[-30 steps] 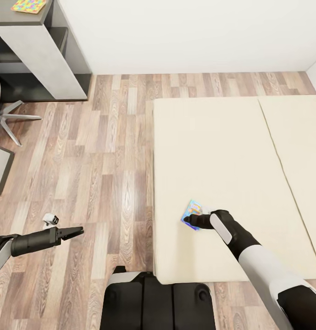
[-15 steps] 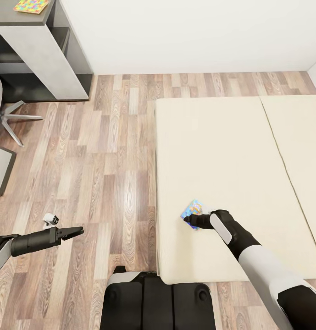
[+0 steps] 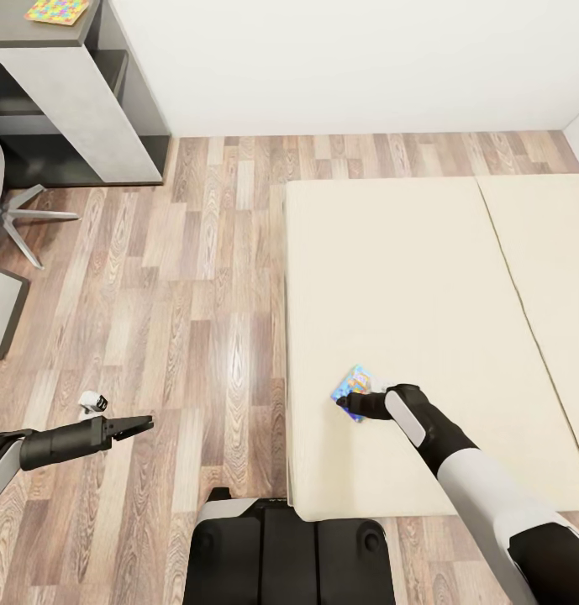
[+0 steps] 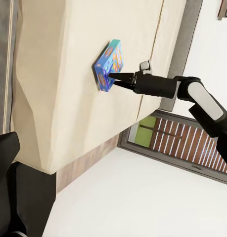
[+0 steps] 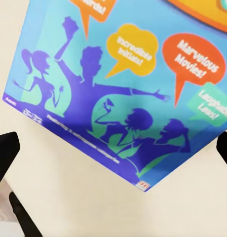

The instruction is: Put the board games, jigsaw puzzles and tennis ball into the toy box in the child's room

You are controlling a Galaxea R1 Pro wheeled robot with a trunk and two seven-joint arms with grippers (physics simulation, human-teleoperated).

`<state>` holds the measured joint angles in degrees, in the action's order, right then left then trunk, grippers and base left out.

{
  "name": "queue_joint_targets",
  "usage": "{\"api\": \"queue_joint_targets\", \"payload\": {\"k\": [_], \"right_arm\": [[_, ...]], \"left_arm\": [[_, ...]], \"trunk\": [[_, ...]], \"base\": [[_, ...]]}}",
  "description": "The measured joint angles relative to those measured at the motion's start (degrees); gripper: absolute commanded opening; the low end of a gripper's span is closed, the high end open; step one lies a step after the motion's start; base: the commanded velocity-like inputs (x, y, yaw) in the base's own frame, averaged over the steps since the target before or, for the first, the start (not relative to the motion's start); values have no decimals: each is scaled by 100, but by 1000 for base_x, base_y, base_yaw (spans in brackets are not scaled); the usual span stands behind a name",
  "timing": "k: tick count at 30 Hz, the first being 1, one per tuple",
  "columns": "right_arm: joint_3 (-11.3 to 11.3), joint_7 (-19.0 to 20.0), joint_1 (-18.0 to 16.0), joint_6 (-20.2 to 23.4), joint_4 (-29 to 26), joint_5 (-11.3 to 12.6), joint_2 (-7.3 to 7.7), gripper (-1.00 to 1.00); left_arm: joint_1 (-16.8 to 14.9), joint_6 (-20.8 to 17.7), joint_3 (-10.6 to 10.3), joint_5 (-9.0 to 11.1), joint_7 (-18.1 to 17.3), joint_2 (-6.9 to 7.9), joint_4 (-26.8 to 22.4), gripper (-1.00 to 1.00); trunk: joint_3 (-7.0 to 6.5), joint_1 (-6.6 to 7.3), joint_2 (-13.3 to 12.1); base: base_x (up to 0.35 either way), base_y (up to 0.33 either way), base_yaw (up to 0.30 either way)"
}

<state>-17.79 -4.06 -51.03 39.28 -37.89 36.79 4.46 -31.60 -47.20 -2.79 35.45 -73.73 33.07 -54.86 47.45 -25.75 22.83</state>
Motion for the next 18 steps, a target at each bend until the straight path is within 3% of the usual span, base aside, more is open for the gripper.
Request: {"api": "queue_joint_targets", "payload": {"k": [18], "right_arm": [[48, -12, -275, 218, 1, 61, 98, 100]], "left_arm": [[0, 0, -1, -6, 0, 0, 0, 100]], "trunk": [[0, 0, 0]], "base": [[0, 0, 0]]}}
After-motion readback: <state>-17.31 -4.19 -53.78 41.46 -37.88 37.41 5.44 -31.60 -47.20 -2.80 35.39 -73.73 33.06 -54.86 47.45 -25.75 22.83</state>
